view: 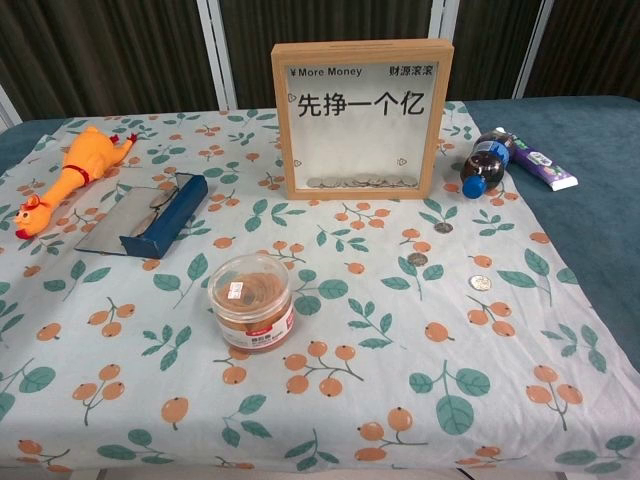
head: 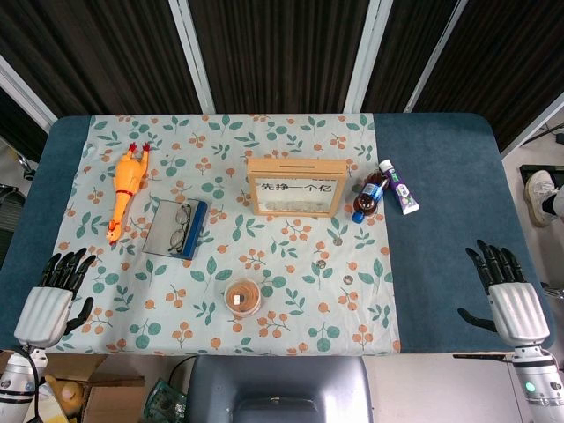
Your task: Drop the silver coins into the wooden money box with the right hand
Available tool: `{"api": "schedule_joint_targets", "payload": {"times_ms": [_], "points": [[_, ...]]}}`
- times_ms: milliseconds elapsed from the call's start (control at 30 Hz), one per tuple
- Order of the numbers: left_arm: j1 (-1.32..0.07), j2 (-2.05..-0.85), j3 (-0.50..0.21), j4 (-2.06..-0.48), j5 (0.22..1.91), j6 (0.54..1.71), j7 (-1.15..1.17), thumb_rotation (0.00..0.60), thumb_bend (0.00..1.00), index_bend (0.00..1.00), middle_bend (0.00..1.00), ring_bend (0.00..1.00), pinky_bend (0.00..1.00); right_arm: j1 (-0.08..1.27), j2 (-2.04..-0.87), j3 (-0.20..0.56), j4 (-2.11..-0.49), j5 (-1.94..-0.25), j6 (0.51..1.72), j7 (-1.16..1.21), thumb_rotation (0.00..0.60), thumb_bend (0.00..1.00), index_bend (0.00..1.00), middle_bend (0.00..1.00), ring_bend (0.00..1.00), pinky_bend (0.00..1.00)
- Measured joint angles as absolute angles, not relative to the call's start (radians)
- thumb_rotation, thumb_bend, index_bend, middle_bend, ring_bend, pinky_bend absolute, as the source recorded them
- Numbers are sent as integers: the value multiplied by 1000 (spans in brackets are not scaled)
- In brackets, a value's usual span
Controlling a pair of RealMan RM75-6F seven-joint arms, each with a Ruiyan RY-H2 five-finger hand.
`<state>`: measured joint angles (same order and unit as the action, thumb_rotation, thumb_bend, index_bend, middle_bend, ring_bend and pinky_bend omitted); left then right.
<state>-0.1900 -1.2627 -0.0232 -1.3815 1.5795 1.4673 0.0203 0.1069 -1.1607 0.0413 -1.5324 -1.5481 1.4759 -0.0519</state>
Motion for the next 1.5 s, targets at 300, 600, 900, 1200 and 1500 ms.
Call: {"api": "schedule_joint_targets", "payload": {"times_ms": [300,600,900,1200,1500], "points": [[-189,-1255,-23,-1387,1585,1475,2,600,457,0,0,0,0,124,-1179,36,-1525,-1569,1457,-38,600,212,55,0,0,0],[-191,-1237,-16,-1394,1590,1470,-32,600,459,0,0,0,0,261,-1259,57,-1500,-1587,1279,-32,600,304,290,0,0,0],[-188,-1231,-8,-1400,1600,1471,-40,600,465,0,0,0,0,387,-1442,80,-1398,-1576,1149,-120,600,498,512,14,0,0],[-192,-1233,-6,-1395,1607,1469,-55,600,472,0,0,0,0,439,-1576,70,-1239,-1575,1114,-131,600,499,538,40,0,0],[-191,-1231,-9,-1391,1601,1472,-66,600,472,0,0,0,0,460,-1604,57,-1187,-1541,1074,-126,600,499,529,41,0,0]]}}
